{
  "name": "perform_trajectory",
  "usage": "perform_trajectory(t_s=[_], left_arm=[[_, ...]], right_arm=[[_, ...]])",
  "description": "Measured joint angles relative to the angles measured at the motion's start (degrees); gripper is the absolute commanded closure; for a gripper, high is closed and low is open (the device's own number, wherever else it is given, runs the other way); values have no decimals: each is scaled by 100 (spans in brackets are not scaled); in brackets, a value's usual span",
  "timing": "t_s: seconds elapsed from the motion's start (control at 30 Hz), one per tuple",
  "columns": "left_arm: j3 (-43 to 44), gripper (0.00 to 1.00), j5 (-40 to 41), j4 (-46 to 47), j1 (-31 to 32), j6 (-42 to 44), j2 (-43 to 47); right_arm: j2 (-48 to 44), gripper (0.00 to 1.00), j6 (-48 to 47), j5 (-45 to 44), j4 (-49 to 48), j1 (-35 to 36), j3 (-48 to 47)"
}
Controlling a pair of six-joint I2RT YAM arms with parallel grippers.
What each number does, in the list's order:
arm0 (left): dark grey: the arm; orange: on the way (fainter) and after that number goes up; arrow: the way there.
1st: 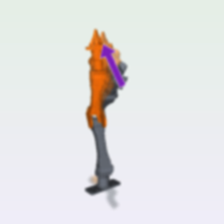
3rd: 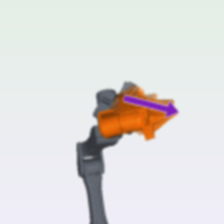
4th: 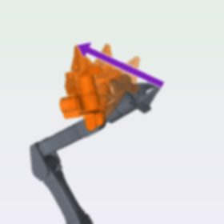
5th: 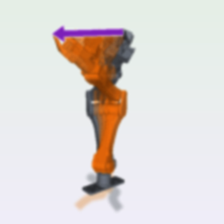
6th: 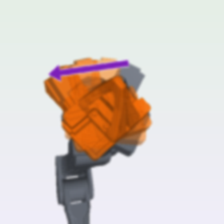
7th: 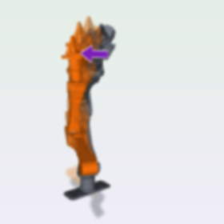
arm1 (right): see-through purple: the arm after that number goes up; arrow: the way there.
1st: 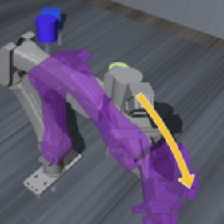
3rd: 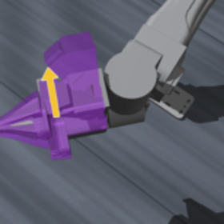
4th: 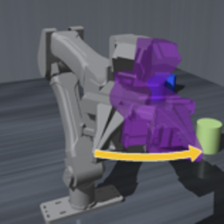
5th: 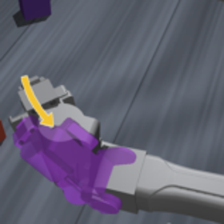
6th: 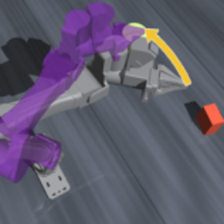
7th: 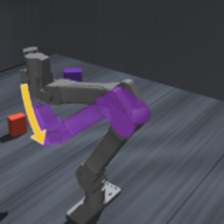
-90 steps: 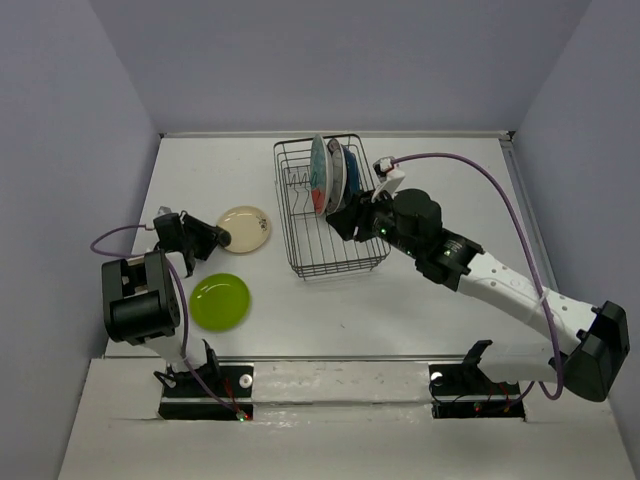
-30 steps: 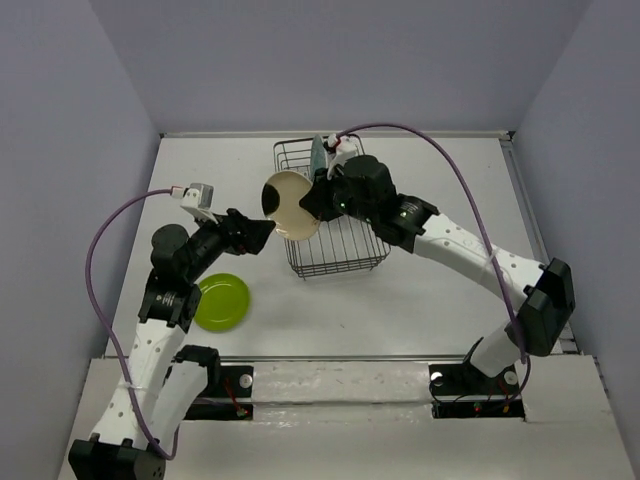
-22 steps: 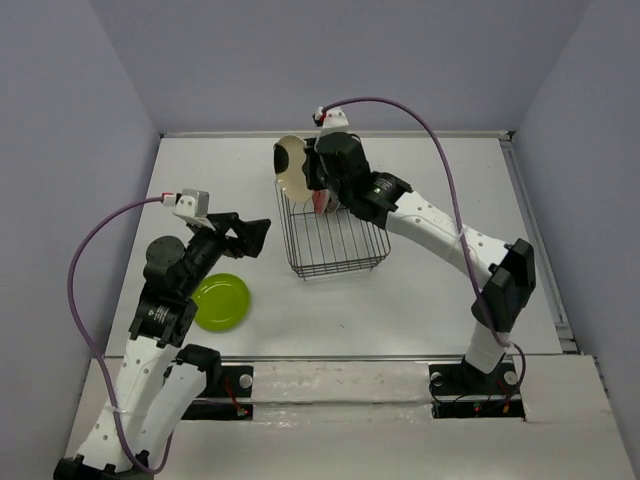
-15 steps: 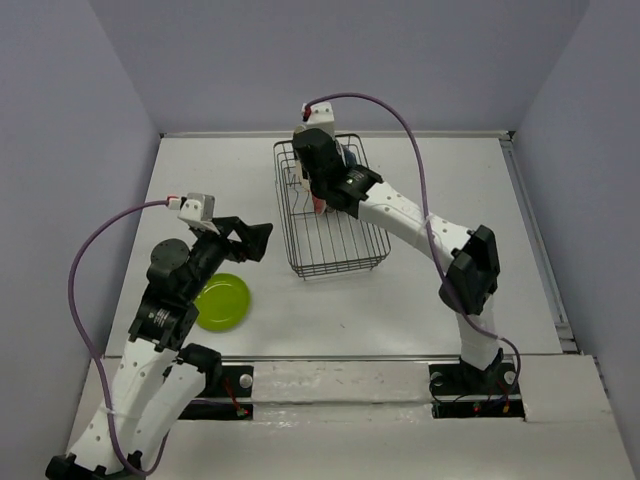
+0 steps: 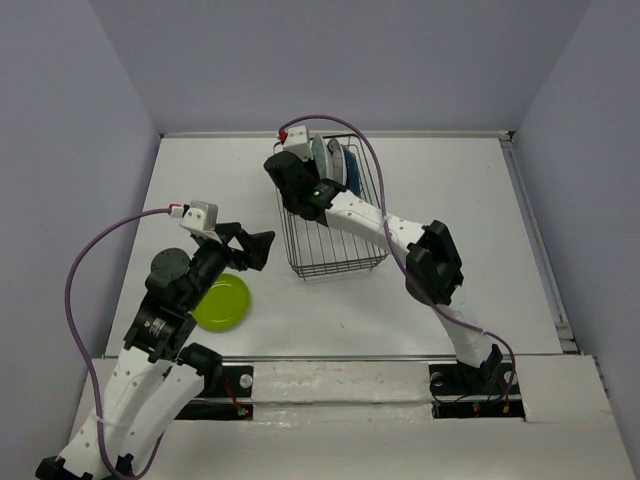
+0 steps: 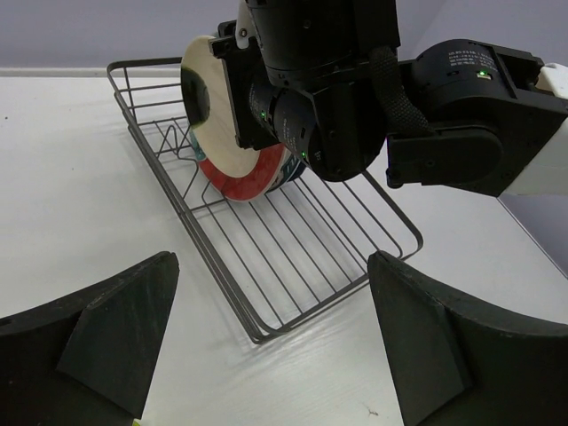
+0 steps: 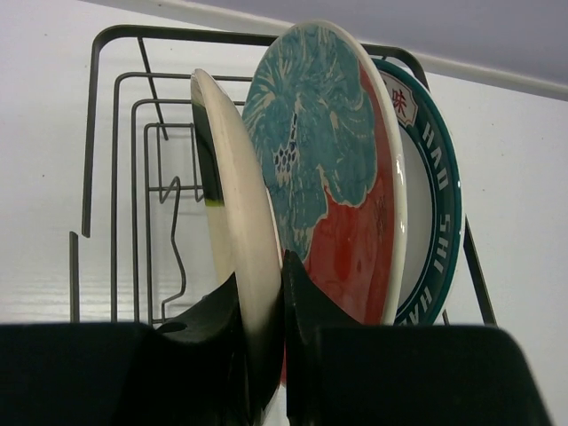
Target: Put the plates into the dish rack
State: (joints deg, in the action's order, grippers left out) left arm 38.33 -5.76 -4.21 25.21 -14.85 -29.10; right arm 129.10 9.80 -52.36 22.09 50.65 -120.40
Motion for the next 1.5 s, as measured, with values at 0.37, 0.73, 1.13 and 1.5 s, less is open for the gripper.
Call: perform_trajectory(t_s=[0.37,0.73,1.13,1.5], left_arm=[[0,1,70,-2,24,2,9],[0,1,157,-2,24,2,9],[0,1,157,-2,22,2,9],[0,1,157,0,20,2,4]], right_arm=[[0,93,50,-210,15,31,-22],[0,93,243,-210,-7,-35,-13],[-79,93,455,-330,-26,-166,90],[-76,84,568,-129,-9,-212,133]])
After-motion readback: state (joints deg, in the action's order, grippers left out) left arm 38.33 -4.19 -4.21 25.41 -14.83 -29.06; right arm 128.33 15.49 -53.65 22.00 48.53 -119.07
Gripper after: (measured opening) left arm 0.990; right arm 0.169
